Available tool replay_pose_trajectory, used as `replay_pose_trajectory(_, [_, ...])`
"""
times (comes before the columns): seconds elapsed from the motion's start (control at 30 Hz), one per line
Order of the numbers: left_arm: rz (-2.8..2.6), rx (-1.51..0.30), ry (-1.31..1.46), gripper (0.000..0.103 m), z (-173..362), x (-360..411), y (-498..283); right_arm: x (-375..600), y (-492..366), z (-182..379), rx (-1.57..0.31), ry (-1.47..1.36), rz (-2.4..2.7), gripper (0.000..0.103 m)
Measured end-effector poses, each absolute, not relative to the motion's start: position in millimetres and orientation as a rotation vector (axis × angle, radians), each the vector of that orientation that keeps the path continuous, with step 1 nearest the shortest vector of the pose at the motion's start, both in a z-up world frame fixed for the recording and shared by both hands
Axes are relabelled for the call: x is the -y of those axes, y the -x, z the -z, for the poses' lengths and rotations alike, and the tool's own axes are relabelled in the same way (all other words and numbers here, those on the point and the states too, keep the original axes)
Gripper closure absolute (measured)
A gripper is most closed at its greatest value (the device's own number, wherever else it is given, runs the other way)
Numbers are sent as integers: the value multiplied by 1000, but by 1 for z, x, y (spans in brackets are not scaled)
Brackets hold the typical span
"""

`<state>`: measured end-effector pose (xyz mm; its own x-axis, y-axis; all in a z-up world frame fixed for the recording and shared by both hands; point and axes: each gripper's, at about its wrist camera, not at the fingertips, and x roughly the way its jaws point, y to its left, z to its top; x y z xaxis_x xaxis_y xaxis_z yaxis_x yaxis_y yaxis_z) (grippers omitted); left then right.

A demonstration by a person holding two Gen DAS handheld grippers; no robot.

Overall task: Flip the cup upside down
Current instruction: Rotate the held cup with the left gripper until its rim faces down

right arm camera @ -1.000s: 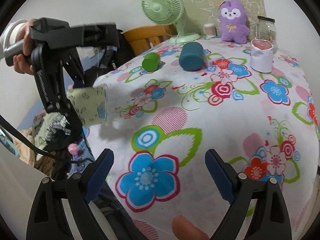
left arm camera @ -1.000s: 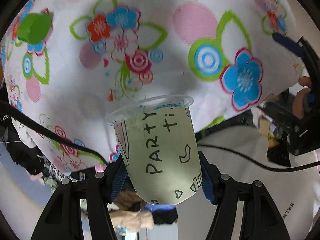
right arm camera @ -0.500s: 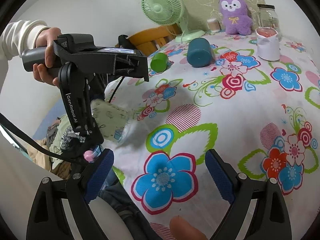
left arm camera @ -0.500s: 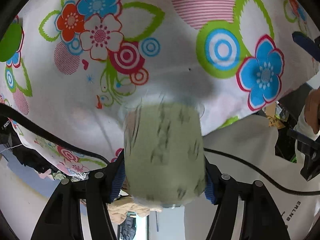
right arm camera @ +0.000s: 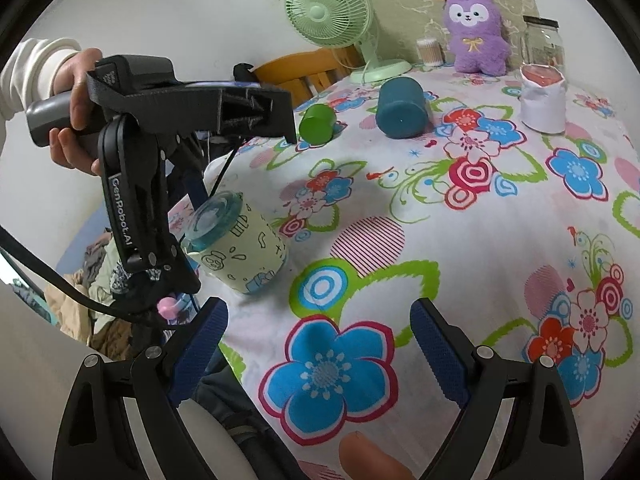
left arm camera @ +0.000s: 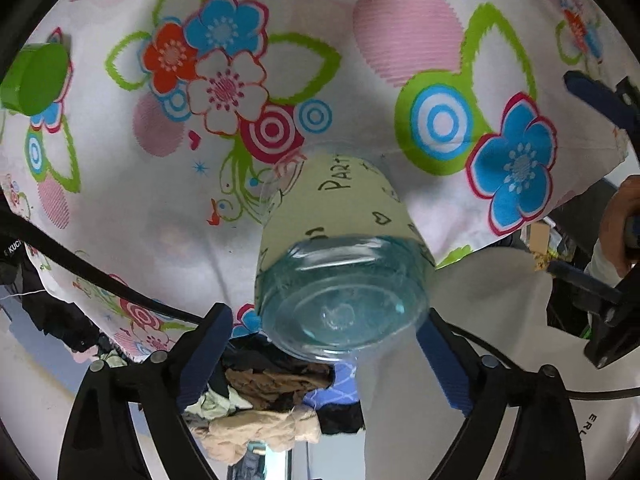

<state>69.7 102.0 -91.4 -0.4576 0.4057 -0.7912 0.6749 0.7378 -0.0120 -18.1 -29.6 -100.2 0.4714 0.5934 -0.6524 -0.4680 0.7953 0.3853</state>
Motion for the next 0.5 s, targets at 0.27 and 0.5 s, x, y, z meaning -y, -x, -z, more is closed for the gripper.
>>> replay_pose_trajectory(0.27, [459, -1979, -729, 3, 61, -105, -70, 21, 11, 90, -859, -132, -632, 9])
replay_pose_trajectory(0.5, [458, -1915, -685, 3, 47, -113, -60, 11, 8, 81, -852, -103, -617, 9])
